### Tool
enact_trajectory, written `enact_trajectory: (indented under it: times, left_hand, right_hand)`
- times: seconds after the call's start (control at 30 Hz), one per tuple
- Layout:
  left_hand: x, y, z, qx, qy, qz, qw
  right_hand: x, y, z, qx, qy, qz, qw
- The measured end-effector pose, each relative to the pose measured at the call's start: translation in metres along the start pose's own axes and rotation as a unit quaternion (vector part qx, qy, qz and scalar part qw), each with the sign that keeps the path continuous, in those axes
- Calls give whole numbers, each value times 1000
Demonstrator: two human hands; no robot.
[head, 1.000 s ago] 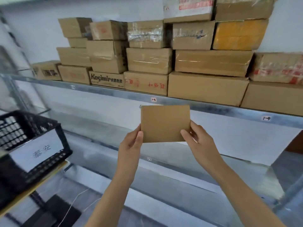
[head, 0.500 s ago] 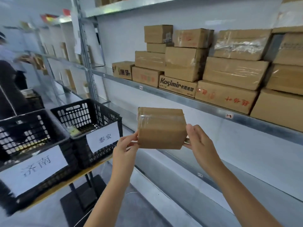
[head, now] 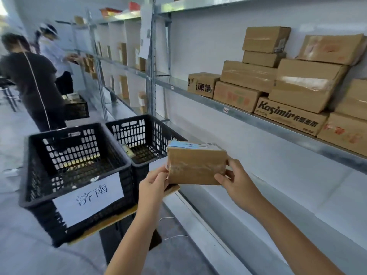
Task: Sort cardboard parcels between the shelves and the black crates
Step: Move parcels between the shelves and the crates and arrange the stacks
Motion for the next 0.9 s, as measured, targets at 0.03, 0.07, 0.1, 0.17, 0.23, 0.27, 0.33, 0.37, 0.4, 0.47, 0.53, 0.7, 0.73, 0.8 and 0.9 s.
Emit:
enact_trajectory:
  times: [0.03, 0.07, 0.1, 0.17, 0.23, 0.27, 0.33, 0.37, 0.4, 0.47, 0.53, 0.7, 0.73, 0.8, 0.9]
  left_hand:
    - [-7, 3, 7, -7, -5, -1, 1000]
    - [-14, 6, 16, -14, -8, -1, 1000]
    - [-21, 9, 24, -20, -13, 1, 1000]
    - [-37, 12, 42, -26, -15, 17, 999]
    - [-53, 16, 61, -16, -2, 47, 999]
    - [-61, 18, 69, -4, 6, 57, 998]
    - [-77, 25, 82, 6, 12, 65, 998]
    - [-84, 28, 87, 5, 11, 65, 998]
    - [-90, 30, 91, 5, 11, 66, 998]
    - [-101, 31, 99, 12, 4, 72, 997]
    - [-112, 29, 104, 20, -15, 84, 996]
    - [-143, 20, 113, 49, 27, 79, 995]
    - [-150, 18, 113, 56, 39, 73, 995]
    - [-166, 16, 114, 70, 64, 58, 994]
    - [-193, 15, 118, 66, 94, 38, 993]
  right_hand:
    - [-8, 0, -10, 9, -3, -6, 1000]
    - [-17, 1, -19, 12, -4, -9, 1000]
    - [-27, 2, -27, 9, -5, -9, 1000]
    - [-46, 3, -43, -4, -6, -3, 1000]
    - [-64, 3, -56, -20, -10, 6, 1000]
    - [-73, 4, -63, -22, -12, 12, 1000]
    - [-89, 6, -74, -18, -15, 22, 999]
    - [-97, 7, -79, -18, -16, 22, 999]
    - [-104, 8, -84, -19, -18, 20, 999]
    - [-116, 12, -91, -19, -23, 13, 999]
    - [-127, 16, -94, -12, -20, 9, 1000]
    - [-161, 17, -90, 20, 25, 7, 999]
    - [-171, 17, -90, 21, 27, 2, 999]
    - [-193, 21, -92, -26, 7, -40, 999]
    - [-234, 32, -99, -142, -52, -101, 983]
Point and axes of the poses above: each hand's wrist, its own x-axis away from the middle knuckle, its own z-axis out of the back of the hand, y = z × x, the point moved 4 cm from there along -x, towards the middle knuckle, and after that the axes turned 11 degrees about -y, right-handed, at the moved point
